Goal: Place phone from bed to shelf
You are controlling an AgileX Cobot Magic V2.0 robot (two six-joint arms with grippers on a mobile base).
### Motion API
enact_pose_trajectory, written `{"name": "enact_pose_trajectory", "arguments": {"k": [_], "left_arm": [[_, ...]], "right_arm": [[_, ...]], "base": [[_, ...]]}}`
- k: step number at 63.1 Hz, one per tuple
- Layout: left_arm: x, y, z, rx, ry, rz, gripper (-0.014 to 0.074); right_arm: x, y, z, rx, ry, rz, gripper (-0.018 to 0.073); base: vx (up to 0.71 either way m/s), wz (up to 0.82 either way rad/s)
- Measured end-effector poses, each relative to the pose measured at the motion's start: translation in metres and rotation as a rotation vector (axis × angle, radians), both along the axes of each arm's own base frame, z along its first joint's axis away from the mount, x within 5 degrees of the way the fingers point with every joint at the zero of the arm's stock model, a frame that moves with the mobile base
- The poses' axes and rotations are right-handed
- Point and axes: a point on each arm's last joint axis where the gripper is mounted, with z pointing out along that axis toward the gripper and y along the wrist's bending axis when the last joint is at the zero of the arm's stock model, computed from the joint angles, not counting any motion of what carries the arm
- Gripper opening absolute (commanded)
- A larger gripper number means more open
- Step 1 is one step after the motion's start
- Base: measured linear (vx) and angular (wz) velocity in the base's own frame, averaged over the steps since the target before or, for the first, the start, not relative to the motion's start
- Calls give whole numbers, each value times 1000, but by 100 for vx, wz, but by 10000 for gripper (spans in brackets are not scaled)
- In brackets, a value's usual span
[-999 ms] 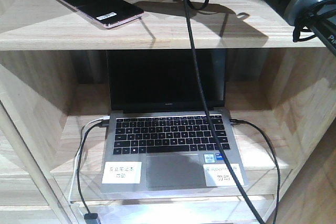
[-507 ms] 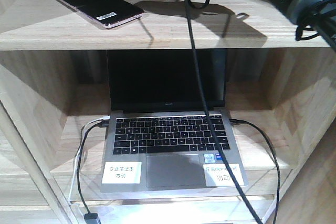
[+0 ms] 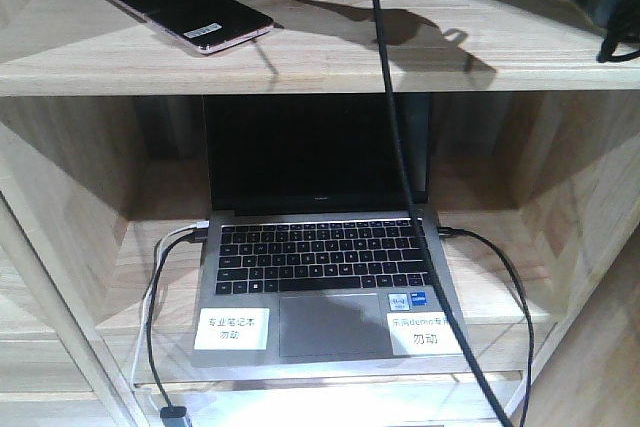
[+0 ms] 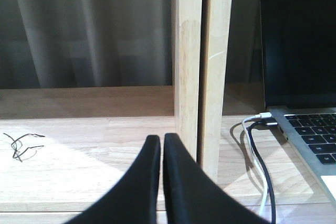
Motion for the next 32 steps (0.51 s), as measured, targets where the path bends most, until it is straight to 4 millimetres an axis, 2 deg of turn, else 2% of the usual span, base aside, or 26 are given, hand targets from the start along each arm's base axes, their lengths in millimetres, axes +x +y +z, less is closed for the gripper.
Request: {"name": "enact_pose_trajectory", "arguments": {"k": [12,32], "left_arm": [[0,0,0,0,0,0,1],[0,0,0,0,0,0,1]], "right_arm": [[-9,-5,12,6,22,-21,-5],[-29,-23,34,-102,-9,-130,-5]], "base": [[0,0],[0,0]]}}
